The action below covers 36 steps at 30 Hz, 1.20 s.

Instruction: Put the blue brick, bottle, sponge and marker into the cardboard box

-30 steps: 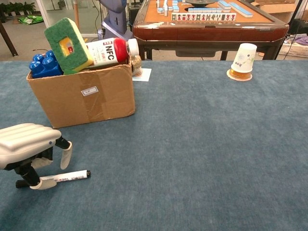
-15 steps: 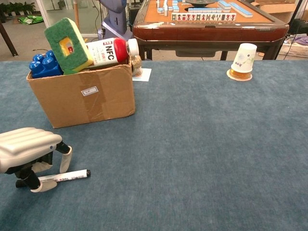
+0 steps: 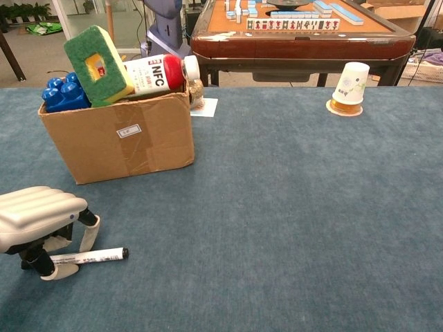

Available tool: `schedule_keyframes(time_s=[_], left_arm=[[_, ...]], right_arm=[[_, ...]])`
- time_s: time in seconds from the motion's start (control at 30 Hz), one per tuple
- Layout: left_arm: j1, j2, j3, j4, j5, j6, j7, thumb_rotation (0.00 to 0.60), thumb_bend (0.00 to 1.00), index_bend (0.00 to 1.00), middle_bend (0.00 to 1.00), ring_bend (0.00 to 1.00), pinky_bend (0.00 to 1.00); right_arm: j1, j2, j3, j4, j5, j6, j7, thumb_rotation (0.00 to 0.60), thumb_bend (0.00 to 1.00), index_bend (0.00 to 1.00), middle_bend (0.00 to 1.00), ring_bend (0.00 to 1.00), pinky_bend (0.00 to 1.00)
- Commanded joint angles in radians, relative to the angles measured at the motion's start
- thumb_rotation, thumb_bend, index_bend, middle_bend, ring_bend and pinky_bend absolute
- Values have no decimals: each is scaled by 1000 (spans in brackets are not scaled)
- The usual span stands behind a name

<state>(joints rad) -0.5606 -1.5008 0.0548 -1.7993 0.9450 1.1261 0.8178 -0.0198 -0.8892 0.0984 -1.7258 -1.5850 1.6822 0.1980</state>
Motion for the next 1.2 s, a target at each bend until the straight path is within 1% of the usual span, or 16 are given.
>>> schedule_keyframes(time_s=[0.03,0.23,0.5,0.77,0.93,1.07,1.2], left_arm=[[1,1,3,1,8,5,-4,600,331,585,1000,821,917],[4,3,11,1,26,19,-4,600,348,645,1000,823,917],[5,10,16,-7,38,41,17,600,350,658,1000,826,917],[-1,54,7,-86,58,94,77,600,351,662,1000,826,917],[-19,100,-26,-159,43,130,128,600,351,662,1000,826,917],[-45,134,-68,-202,19,144,161,600,351,662,1000,826,917],[-80,164,-125,-229,-20,155,186,600,352,662,1000,826,917]], right_arm=[[0,0,0,0,0,-1,0,600,235,323,307,292,411],[1,0,-1,-1,-2,-2,-2,600,235,323,307,292,411],[1,0,0,0,0,-2,0,600,235,323,307,292,410],[0,1,0,0,0,-1,1,600,235,323,307,292,411],[0,0,-1,0,-1,-1,1,600,235,323,307,292,411],[2,-1,-1,-1,-2,-3,-3,600,235,323,307,292,411],[3,-2,-1,-1,-1,-6,-8,600,235,323,307,292,411]])
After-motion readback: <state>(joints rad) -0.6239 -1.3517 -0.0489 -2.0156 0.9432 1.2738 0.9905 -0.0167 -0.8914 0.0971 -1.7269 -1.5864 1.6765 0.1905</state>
